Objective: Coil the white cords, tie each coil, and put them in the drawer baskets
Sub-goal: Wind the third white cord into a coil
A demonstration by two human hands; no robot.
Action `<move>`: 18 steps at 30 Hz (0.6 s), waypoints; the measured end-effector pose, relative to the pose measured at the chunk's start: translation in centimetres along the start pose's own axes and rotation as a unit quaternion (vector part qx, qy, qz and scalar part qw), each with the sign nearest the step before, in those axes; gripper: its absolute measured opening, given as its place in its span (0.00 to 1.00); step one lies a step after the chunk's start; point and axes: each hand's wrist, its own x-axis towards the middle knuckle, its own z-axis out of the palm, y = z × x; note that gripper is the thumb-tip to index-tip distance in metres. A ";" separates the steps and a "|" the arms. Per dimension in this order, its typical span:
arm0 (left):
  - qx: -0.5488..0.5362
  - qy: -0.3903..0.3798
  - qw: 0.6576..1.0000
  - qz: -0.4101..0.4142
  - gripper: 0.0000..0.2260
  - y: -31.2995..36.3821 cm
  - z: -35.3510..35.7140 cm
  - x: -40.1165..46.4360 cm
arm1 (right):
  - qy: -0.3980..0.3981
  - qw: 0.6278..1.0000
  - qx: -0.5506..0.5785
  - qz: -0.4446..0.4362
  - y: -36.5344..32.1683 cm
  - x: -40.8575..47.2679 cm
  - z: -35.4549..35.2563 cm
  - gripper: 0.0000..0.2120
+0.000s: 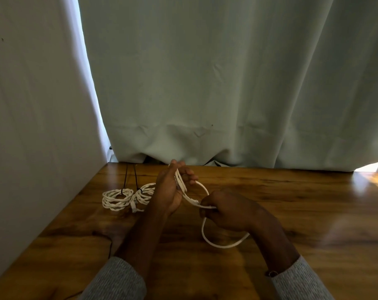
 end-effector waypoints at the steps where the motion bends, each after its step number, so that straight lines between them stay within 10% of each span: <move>1: 0.046 -0.001 0.999 0.009 0.16 -0.3 0.0 0.0 | 0.008 1.000 -0.002 0.000 0.0 0.0 0.0 0.08; 9: 0.345 -0.057 0.936 0.029 0.17 -1.2 -0.8 -0.4 | 0.119 0.993 0.019 0.005 1.5 -0.6 -0.5 0.05; 18: 0.427 -0.209 0.876 -0.077 0.19 -0.8 -0.4 -1.9 | 0.239 0.967 0.084 -0.017 3.4 -1.0 -1.1 0.04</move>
